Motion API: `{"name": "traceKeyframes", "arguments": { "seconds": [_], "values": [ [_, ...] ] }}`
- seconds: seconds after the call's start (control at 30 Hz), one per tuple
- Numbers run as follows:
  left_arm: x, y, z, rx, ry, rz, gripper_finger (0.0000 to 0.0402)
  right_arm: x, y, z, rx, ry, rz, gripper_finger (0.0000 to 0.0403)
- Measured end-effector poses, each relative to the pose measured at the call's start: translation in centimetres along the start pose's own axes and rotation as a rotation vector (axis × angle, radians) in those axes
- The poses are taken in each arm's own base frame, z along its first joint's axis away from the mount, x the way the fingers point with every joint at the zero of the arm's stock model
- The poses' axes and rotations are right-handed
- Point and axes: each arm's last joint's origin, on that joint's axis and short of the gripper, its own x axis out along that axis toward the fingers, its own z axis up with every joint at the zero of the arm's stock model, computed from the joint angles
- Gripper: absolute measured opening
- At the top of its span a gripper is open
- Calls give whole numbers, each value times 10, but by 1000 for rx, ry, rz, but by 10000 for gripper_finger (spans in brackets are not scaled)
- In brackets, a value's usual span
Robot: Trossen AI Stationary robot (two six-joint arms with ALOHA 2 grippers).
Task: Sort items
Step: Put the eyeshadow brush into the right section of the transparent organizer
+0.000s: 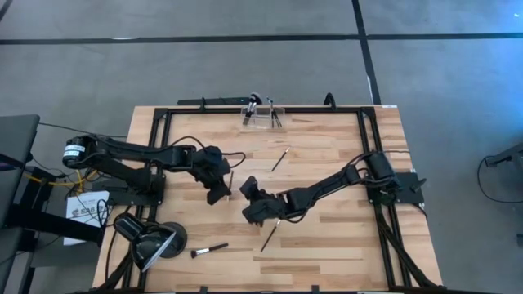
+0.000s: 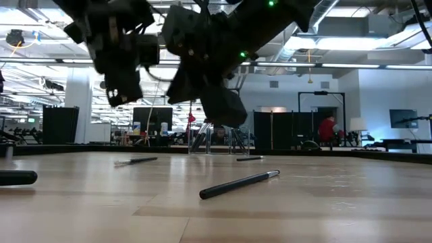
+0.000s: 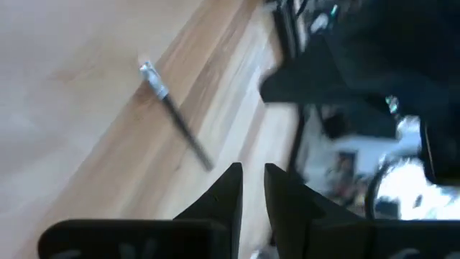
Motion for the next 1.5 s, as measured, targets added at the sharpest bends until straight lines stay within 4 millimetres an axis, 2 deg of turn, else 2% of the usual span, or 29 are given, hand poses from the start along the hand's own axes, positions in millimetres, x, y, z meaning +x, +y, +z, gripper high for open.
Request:
{"name": "traceKeyframes", "arguments": {
  "seconds": [0.07, 0.17, 0.23, 0.27, 0.37, 0.43, 0.53, 0.73, 0.93, 1.07, 1.17, 1.5],
  "values": [
    [2, 6, -7, 38, 12, 67, 6, -3, 0, -3, 94, 26, 28, 52],
    [7, 7, -17, 260, 50, 87, 11, -14, -4, -10, 197, 54, 111, 52],
    [9, 4, -21, 346, 63, 145, 20, -22, -5, -15, 259, 69, 181, 52],
    [9, 4, -21, 328, 47, 198, 26, -24, -6, -17, 299, 74, 209, 52],
    [7, 7, -15, 116, -43, 331, 49, -34, -9, -22, 395, 89, 297, 51],
    [6, 7, -13, 36, -51, 304, 69, -37, -13, -24, 442, 98, 307, 49],
    [10, 4, -16, 7, -10, 268, 104, -37, -17, -26, 463, 99, 300, 48],
    [35, 10, -27, -46, 59, 400, 169, -36, -22, -25, 512, 71, 275, 47],
    [58, 22, -28, -147, 99, 474, 194, -36, -23, -24, 519, 63, 271, 47],
    [60, 22, -25, -132, 99, 503, 193, -36, -22, -24, 514, 68, 274, 47],
    [61, 20, -25, -38, 114, 528, 179, -37, -22, -24, 513, 67, 275, 47],
    [66, 14, -36, 158, 206, 557, 65, -39, -20, -21, 508, 58, 279, 47]
  ]
}}
